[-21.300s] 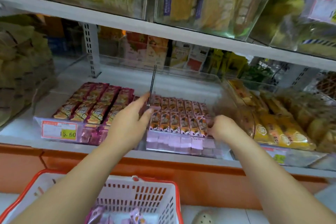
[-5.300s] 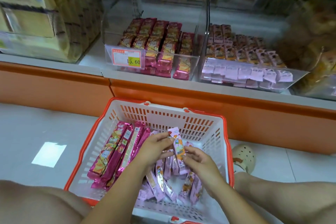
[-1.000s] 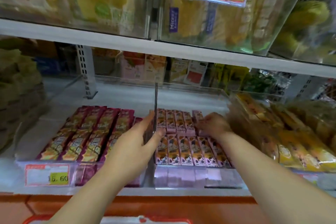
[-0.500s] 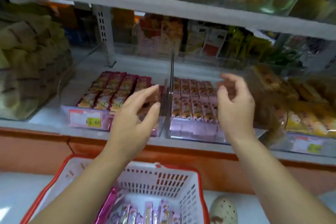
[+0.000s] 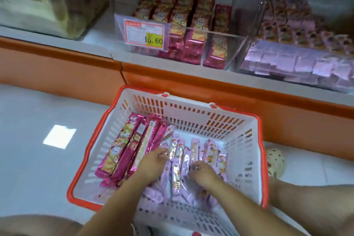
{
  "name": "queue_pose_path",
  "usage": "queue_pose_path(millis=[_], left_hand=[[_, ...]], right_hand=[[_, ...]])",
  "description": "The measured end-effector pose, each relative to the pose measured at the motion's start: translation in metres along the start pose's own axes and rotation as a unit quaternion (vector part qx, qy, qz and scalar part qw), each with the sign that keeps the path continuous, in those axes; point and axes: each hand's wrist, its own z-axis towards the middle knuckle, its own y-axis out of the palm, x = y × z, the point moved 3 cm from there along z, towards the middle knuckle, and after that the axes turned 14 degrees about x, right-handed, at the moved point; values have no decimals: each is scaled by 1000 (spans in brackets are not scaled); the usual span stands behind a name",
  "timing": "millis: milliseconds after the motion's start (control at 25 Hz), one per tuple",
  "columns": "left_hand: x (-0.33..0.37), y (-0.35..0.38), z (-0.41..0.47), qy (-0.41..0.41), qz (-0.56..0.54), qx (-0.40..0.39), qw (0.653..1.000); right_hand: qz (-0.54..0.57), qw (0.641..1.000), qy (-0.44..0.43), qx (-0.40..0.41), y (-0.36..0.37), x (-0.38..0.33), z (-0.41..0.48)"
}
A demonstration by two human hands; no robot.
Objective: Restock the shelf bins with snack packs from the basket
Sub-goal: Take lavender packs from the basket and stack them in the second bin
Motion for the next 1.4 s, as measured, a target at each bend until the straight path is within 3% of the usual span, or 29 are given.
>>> queue_pose_path(millis=[120,440,560,640,800,1200,1400], left_hand=[[-7,1,4,-32,-17,-15,999],[-12,-1,-7,-77,-22,-43,996],[-5,-1,-11,-86,-35,-49,995],[3,3,-14,-102,-106,-61,987],[26,4,-17,-163,-298,-59,939],[58,8,-21,-103,-340,-107,929],[89,-8,-35,-69,-322,-76,941]], right_hand=[[7,997,35,-65,39,0,-2],[-66,997,34,16,53,0,-8],[3,998,11,65,26,-6,-20],[60,993,-34,98,9,-10,-29],[141,974,-114,136,-21,-19,-58],[213,954,-148,151,-57,-4,-92],[238,941,-148,190,-69,-11,-101]])
